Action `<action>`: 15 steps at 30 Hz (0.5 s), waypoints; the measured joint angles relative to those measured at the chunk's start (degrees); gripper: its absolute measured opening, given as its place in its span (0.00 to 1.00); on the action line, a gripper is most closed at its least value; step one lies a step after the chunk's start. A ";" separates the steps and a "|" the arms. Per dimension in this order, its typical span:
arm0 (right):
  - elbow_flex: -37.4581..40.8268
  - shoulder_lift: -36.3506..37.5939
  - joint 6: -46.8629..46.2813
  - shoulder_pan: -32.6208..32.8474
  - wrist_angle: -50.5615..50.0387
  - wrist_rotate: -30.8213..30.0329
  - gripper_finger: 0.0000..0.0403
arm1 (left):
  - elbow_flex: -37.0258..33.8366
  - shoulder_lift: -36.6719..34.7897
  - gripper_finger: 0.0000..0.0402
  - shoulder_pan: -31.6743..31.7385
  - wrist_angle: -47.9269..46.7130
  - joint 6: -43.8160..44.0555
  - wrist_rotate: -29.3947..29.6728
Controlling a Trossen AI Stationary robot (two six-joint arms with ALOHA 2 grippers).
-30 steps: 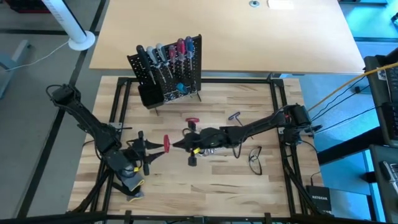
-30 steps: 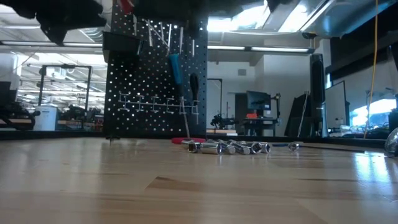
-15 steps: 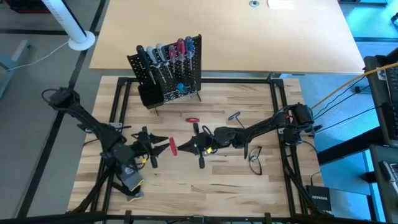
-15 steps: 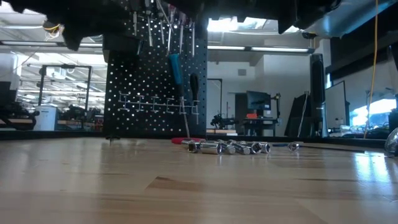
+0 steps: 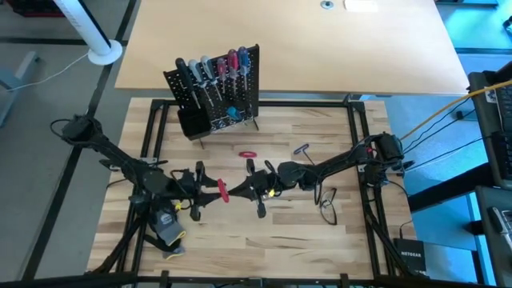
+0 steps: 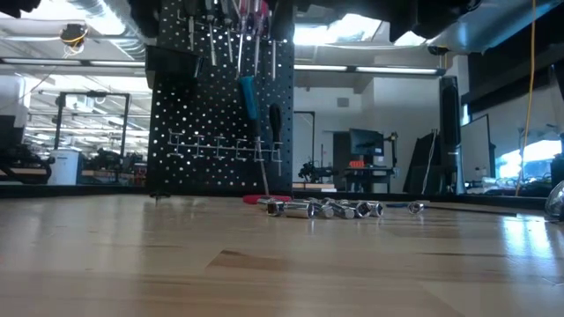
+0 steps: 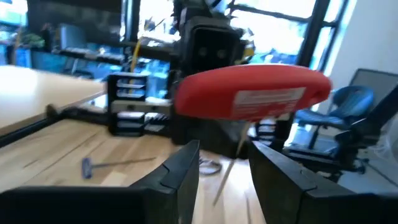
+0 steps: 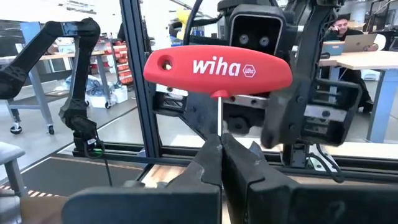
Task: Hang tools onto peg board
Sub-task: Hang the red allen wrench onto the peg board
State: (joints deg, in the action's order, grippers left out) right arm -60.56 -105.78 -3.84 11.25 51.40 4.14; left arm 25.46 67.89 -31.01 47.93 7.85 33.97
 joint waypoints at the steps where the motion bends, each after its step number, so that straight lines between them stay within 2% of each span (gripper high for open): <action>1: -0.10 0.00 0.00 0.02 0.04 0.00 0.00 | 0.02 0.88 0.32 0.16 1.96 -1.05 -0.83; 6: -0.12 -0.02 0.00 0.04 0.02 0.01 0.00 | 0.13 4.89 0.32 0.35 10.84 -6.24 -2.14; 15: -0.14 -0.07 -0.33 0.07 0.09 0.04 0.00 | 2.60 7.72 0.30 0.75 11.03 -10.42 -2.46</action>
State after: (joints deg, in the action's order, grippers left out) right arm -60.71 -105.84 -4.17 11.31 51.49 4.19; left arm 28.05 75.61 -30.26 58.96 -2.57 31.51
